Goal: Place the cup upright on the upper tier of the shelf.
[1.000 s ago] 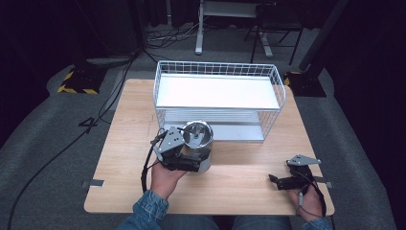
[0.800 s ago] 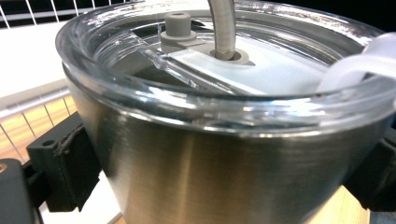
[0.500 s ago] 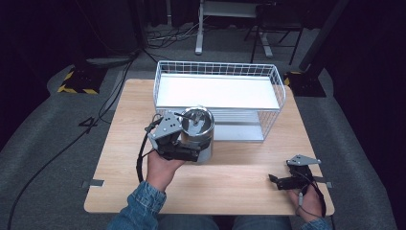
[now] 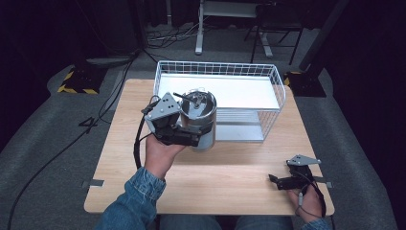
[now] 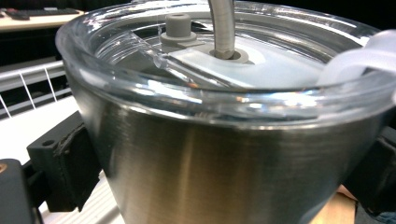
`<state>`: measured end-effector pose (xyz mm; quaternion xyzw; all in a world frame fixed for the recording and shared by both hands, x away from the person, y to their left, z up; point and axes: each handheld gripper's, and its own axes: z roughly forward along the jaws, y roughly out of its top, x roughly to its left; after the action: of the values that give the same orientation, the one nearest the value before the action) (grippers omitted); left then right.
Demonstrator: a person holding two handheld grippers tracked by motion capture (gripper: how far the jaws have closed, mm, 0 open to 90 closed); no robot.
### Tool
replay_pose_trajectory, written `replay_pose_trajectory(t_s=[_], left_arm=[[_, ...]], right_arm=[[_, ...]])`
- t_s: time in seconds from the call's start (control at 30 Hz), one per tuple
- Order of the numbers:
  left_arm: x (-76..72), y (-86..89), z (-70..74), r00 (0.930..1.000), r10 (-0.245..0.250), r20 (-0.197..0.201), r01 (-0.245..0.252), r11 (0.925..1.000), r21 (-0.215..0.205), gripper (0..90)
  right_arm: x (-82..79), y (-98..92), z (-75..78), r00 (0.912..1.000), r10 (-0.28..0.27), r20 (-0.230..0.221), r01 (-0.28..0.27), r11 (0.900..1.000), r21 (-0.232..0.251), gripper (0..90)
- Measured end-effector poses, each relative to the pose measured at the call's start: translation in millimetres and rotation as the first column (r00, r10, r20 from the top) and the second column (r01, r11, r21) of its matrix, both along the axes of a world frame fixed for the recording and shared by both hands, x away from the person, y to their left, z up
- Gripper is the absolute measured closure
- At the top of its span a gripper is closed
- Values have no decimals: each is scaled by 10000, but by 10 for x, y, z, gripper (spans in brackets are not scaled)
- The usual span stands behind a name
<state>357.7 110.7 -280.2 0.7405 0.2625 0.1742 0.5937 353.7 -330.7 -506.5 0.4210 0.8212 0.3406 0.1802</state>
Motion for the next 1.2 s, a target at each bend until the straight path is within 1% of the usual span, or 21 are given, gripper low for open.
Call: replay_pose_trajectory(t_s=[0.17,0.2,0.23,0.27,0.37,0.5,0.53,0.57,0.7,0.73,0.8,0.83,0.9,0.97,1.0,1.03,1.07,1.1,1.13,1.17,1.2], left_arm=[[78,-53,177,9999,-78,122,78,10000,-20,33],[92,-63,201,9998,-40,179,41,10000,-35,33],[92,-63,201,9998,-40,179,41,10000,-35,34],[120,-85,245,9998,-23,172,25,9999,-101,33],[156,-105,283,9999,2,154,0,9999,-129,34],[269,-157,380,9997,164,168,-161,9998,-153,34],[269,-157,380,9997,164,168,-161,9998,-153,33],[322,-176,417,9996,224,143,-221,9996,-161,33],[399,-212,463,9992,347,175,-343,9992,-205,34],[442,-235,492,9988,440,205,-437,9989,-139,33],[459,-249,505,9984,515,227,-513,9986,-95,33],[490,-271,522,9976,633,266,-632,9980,-63,33],[538,-290,543,9971,713,275,-712,9975,-36,33],[627,-318,569,9960,862,229,-860,9962,-122,33],[627,-318,569,9960,862,229,-860,9962,-122,33],[658,-325,575,9955,920,213,-917,9956,-175,33],[725,-335,582,9949,978,239,-970,9948,-299,33],[725,-335,582,9949,978,239,-970,9948,-299,33],[759,-339,585,9948,990,224,-982,9946,-344,33],[827,-344,591,9943,1051,193,-1041,9936,-432,33],[827,-344,591,9943,1051,193,-1041,9936,-432,33]], right_arm=[[1,6,0,10000,-60,-13,60,10000,12,3],[1,7,0,10000,-62,-15,62,10000,13,3],[1,7,0,10000,-62,-15,62,10000,13,3],[1,7,1,10000,-65,-17,65,10000,11,3],[1,7,0,10000,-64,-14,64,10000,11,3],[1,7,0,10000,-61,-12,61,10000,13,3],[1,7,0,10000,-61,-12,61,10000,13,3],[1,9,0,10000,-79,-17,79,10000,20,3],[0,11,0,9999,-106,-7,106,9999,-1,3],[0,12,0,9999,-110,-10,110,9999,6,3],[0,12,0,9999,-110,-10,110,9999,8,3],[0,12,0,9999,-111,-10,111,9999,8,3],[2,14,0,9999,-122,-7,122,9999,7,3],[4,16,-1,9999,-113,-6,113,9999,16,3],[4,16,-1,9999,-113,-6,113,9999,16,3],[4,17,-1,9999,-129,-9,129,9999,35,3],[3,17,-1,9999,-131,-10,131,9999,33,3],[3,17,-1,9999,-131,-10,131,9999,33,3],[3,17,-1,9999,-136,-15,136,9999,36,3],[3,17,-1,9999,-134,-9,134,9999,34,3],[3,17,-1,9999,-134,-9,134,9999,34,3]])
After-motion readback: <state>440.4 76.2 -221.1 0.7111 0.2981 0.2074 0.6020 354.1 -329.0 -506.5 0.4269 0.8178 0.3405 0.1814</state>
